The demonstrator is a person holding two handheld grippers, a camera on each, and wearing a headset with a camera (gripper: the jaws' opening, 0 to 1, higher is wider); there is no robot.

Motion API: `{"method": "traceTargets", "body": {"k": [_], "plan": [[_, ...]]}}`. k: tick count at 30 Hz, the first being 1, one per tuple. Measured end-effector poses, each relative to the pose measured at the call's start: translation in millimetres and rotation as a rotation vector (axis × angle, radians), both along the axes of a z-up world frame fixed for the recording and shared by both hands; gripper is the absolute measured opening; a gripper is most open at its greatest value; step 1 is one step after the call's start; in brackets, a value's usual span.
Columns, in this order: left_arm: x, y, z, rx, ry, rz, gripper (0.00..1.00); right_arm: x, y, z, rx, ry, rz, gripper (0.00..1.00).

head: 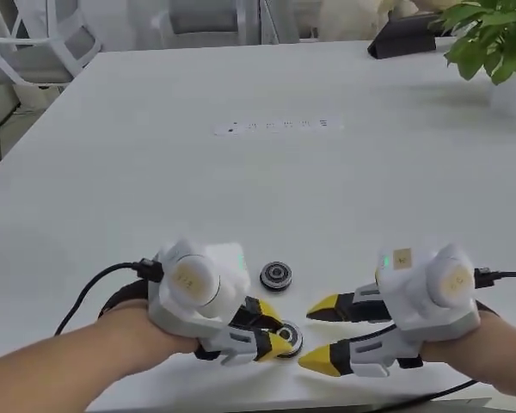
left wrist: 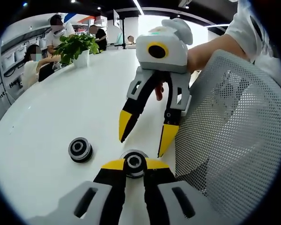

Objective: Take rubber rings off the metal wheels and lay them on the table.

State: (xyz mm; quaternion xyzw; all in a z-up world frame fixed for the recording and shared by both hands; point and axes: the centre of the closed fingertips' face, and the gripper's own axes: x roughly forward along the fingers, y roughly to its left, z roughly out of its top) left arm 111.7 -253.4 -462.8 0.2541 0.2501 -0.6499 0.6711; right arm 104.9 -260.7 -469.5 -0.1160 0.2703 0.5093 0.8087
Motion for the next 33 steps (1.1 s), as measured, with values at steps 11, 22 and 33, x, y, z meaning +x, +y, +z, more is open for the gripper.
{"method": "traceTargets", "body": {"k": [11,22,33], "plan": [[-0.5,0.4,1.0,-0.013,-0.011,-0.012,0.08,0.1,1.3,0.6,-0.006,-0.003,0.006,0.34],[-0.2,0.8,1.2,-0.017,-0.01,-0.008,0.08,0.4,8.0,0.0,0.013,0.002,0.01,0.27],[0.1,0.9,1.0,-0.016,-0.009,-0.001,0.08,0.8,11.7,-6.1,-0.008,-0.007,0.022,0.24]]}}
